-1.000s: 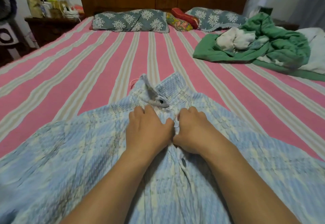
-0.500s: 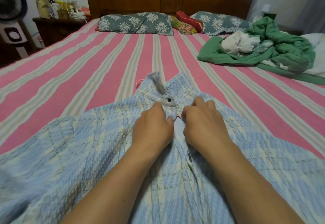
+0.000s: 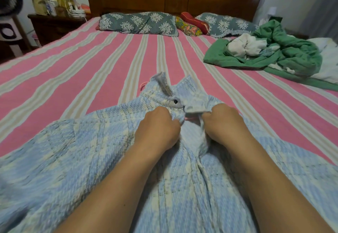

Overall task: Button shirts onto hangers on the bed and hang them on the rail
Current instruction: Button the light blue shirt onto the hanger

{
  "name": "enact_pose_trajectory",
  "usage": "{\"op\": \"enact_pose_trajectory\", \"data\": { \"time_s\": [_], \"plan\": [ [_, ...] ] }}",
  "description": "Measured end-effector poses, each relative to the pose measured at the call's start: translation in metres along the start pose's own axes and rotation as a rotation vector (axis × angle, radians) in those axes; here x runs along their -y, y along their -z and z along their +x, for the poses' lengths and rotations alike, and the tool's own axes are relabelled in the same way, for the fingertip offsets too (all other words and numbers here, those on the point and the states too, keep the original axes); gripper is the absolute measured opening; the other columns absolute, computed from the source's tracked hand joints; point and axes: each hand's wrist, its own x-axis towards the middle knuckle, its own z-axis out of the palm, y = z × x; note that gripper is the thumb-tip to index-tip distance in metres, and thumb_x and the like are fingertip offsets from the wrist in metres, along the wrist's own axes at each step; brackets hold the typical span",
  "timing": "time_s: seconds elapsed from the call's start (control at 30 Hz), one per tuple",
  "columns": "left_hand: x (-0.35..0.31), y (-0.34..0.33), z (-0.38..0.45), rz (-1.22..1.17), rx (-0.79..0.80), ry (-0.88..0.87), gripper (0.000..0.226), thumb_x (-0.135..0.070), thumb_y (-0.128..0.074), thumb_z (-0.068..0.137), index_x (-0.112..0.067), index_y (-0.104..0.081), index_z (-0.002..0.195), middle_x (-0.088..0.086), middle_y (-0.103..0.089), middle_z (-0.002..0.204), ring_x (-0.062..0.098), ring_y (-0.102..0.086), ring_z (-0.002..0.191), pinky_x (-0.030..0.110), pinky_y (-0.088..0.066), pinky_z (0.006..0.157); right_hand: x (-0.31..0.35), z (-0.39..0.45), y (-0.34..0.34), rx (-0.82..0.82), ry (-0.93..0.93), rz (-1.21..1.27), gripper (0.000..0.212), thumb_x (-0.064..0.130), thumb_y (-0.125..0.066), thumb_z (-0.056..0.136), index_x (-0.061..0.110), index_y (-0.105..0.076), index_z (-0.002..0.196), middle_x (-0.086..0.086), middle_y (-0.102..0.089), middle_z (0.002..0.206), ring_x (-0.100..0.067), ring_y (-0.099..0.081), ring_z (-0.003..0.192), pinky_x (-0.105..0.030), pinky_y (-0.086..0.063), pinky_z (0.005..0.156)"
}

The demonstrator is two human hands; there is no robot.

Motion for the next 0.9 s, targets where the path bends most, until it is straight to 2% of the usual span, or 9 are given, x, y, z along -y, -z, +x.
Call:
{"op": "enact_pose_trajectory", "data": {
  "time_s": [0.13,0.2,0.27,0.4,0.5,0.57,0.67,0.8,0.9],
  "plan": [
    [-0.006,-0.001,0.001,-0.291,-0.075,0.015,0.035,-0.031,-0.066,0.094,-0.016,-0.047,0.069,0.01,-0.045,0.063,0.023,-0.044,0.057,0.034,-0.041,0.058,0.01,0.001,-0.008,0.05,-0.179,0.885,0.012,0.014,-0.06,0.085,0.016,-0.058,0.073,-0.013,-0.048,0.066,-0.021,-0.043,0.061,-0.036,-0.034,0.059],
    [-0.005,-0.002,0.003,-0.438,-0.004,0.1,0.028,-0.027,-0.07,0.091,-0.016,-0.055,0.071,0.012,-0.053,0.065,0.023,-0.053,0.057,0.043,-0.056,0.058,0.008,0.0,-0.018,0.158,-0.246,0.958,0.012,0.021,-0.068,0.083,0.01,-0.067,0.078,-0.024,-0.066,0.075,-0.026,-0.054,0.065,-0.04,-0.041,0.063],
    [-0.004,-0.002,0.003,-0.464,0.049,0.153,0.02,-0.019,-0.07,0.089,-0.014,-0.061,0.073,0.014,-0.057,0.066,0.023,-0.057,0.056,0.051,-0.059,0.059,0.002,0.004,-0.025,0.176,-0.316,0.971,0.036,0.031,-0.072,0.086,-0.004,-0.071,0.089,-0.026,-0.074,0.094,-0.031,-0.064,0.072,-0.043,-0.05,0.068],
    [-0.004,-0.003,0.003,-0.47,0.05,0.165,0.014,-0.016,-0.064,0.085,-0.013,-0.061,0.072,0.012,-0.052,0.065,0.021,-0.051,0.058,0.049,-0.055,0.058,-0.008,0.016,-0.031,0.05,-0.456,1.255,0.038,0.035,-0.066,0.092,0.003,-0.071,0.111,-0.013,-0.069,0.087,-0.031,-0.065,0.076,-0.044,-0.051,0.068],
    [-0.003,-0.004,0.003,-0.473,0.041,0.154,0.019,-0.018,-0.063,0.09,-0.015,-0.053,0.074,0.011,-0.048,0.067,0.021,-0.047,0.06,0.039,-0.047,0.06,-0.006,0.014,-0.034,-0.011,-0.39,1.22,0.022,0.015,-0.061,0.097,0.003,-0.067,0.114,-0.015,-0.068,0.088,-0.02,-0.062,0.055,-0.029,-0.049,0.054],
    [-0.004,-0.005,0.004,-0.475,0.029,0.142,0.02,-0.018,-0.064,0.09,-0.016,-0.051,0.075,0.012,-0.049,0.068,0.021,-0.047,0.06,0.046,-0.049,0.055,0.001,0.009,-0.039,-0.002,-0.237,1.048,0.022,0.0,-0.055,0.096,0.013,-0.063,0.111,-0.013,-0.069,0.094,-0.015,-0.062,0.047,-0.031,-0.052,0.044],
    [-0.004,-0.006,0.005,-0.5,-0.007,0.135,0.021,-0.018,-0.069,0.09,-0.009,-0.058,0.075,0.011,-0.056,0.066,0.026,-0.054,0.059,0.053,-0.058,0.061,0.005,0.002,-0.044,-0.042,-0.088,0.821,0.006,0.014,-0.065,0.096,0.019,-0.065,0.093,-0.01,-0.071,0.079,-0.022,-0.068,0.056,-0.047,-0.063,0.061],
    [-0.004,0.0,0.004,-0.649,0.023,0.195,0.019,-0.013,-0.077,0.088,-0.005,-0.065,0.076,0.008,-0.059,0.062,0.021,-0.057,0.053,0.034,-0.054,0.053,0.004,0.002,-0.033,0.029,-0.212,1.042,0.015,0.017,-0.07,0.096,0.002,-0.067,0.092,-0.013,-0.069,0.075,-0.019,-0.068,0.062,-0.027,-0.06,0.058],
    [-0.004,0.004,0.004,-0.623,0.062,0.227,0.014,-0.008,-0.078,0.087,-0.002,-0.069,0.078,0.009,-0.06,0.062,0.018,-0.055,0.048,0.025,-0.05,0.049,0.004,0.002,-0.029,0.082,-0.217,1.089,0.02,0.016,-0.07,0.096,-0.003,-0.066,0.095,-0.013,-0.063,0.076,-0.018,-0.063,0.063,-0.024,-0.059,0.057]
  ]
}}
